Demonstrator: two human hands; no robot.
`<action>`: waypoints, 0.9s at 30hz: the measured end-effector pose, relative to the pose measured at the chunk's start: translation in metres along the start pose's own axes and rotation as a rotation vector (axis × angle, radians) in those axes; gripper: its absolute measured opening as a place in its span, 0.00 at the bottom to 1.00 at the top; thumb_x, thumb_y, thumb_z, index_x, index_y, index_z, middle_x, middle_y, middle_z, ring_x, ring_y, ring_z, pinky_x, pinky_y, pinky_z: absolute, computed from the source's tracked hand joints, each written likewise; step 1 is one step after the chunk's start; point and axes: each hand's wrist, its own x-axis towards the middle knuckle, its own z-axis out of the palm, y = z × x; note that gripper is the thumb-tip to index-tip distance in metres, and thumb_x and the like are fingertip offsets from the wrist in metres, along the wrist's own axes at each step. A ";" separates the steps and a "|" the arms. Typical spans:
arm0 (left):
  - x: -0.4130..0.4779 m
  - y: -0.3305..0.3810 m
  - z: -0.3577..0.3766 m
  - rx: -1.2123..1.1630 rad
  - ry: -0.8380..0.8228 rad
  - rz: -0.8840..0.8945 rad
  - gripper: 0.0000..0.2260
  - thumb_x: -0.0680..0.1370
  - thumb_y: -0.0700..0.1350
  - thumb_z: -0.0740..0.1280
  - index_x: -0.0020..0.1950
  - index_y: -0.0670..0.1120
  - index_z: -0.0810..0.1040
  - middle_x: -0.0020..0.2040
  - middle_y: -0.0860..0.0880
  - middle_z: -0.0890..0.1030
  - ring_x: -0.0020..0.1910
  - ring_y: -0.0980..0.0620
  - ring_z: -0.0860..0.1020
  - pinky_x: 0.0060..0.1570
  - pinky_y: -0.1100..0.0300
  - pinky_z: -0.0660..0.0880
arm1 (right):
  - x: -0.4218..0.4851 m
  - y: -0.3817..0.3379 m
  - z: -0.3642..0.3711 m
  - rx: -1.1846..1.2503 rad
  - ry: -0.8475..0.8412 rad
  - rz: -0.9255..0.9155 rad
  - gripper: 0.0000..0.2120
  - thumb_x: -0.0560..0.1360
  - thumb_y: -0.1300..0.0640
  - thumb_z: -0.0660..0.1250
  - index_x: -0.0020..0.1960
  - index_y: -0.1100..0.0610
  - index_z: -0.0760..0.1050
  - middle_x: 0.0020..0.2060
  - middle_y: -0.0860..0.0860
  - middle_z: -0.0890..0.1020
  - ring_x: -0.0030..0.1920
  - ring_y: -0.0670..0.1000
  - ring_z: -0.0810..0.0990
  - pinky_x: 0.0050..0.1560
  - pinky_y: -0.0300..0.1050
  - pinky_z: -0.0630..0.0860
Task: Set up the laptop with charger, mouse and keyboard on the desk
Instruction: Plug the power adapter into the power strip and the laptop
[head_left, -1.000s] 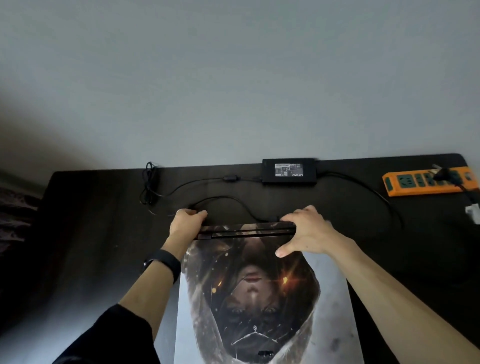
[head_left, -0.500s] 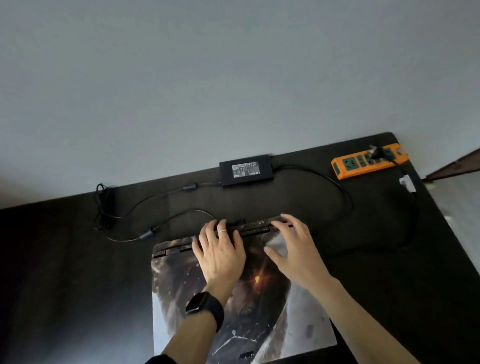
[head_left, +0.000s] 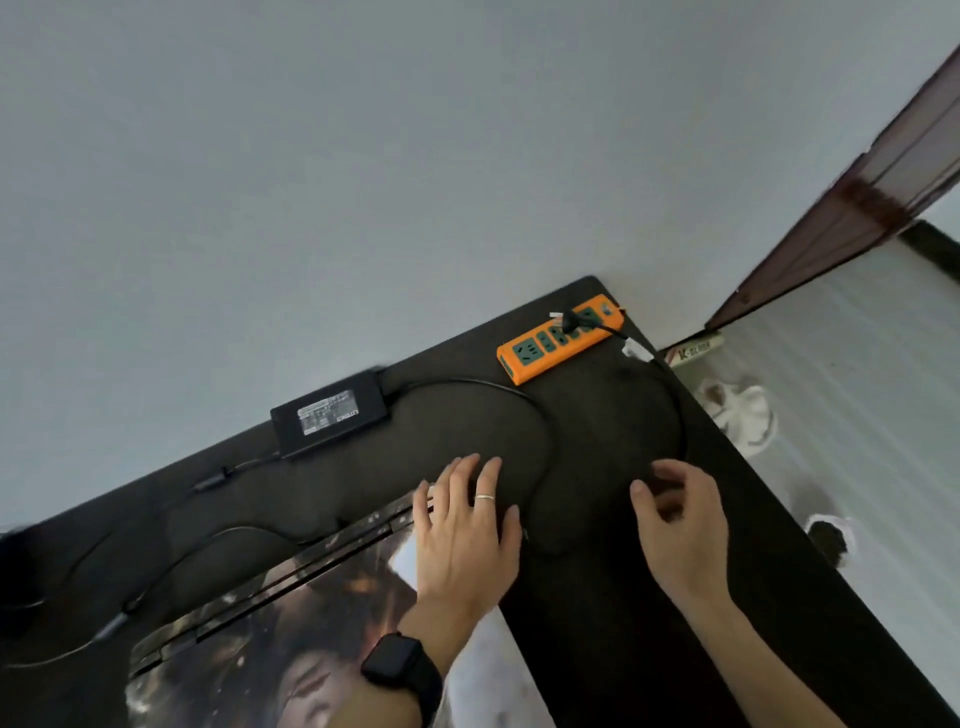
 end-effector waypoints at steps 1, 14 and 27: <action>0.013 0.008 0.001 -0.004 0.013 0.020 0.23 0.76 0.55 0.63 0.70 0.50 0.71 0.69 0.49 0.72 0.69 0.48 0.69 0.69 0.43 0.63 | 0.023 0.000 -0.002 -0.007 0.036 0.009 0.17 0.76 0.54 0.72 0.62 0.53 0.73 0.56 0.51 0.76 0.44 0.45 0.78 0.45 0.38 0.75; 0.179 0.110 0.009 -0.531 -0.338 -0.428 0.20 0.80 0.57 0.63 0.68 0.48 0.72 0.58 0.54 0.78 0.59 0.52 0.77 0.54 0.59 0.71 | 0.174 0.011 0.015 -0.281 -0.281 -0.147 0.22 0.83 0.44 0.56 0.73 0.51 0.70 0.63 0.53 0.76 0.65 0.57 0.74 0.65 0.55 0.71; 0.207 0.074 -0.018 -0.479 -0.154 -0.401 0.05 0.81 0.48 0.63 0.56 0.49 0.74 0.46 0.50 0.82 0.38 0.55 0.79 0.35 0.65 0.70 | 0.110 -0.015 0.065 0.276 -0.355 -0.341 0.19 0.79 0.41 0.59 0.60 0.51 0.80 0.53 0.45 0.75 0.52 0.44 0.76 0.53 0.40 0.76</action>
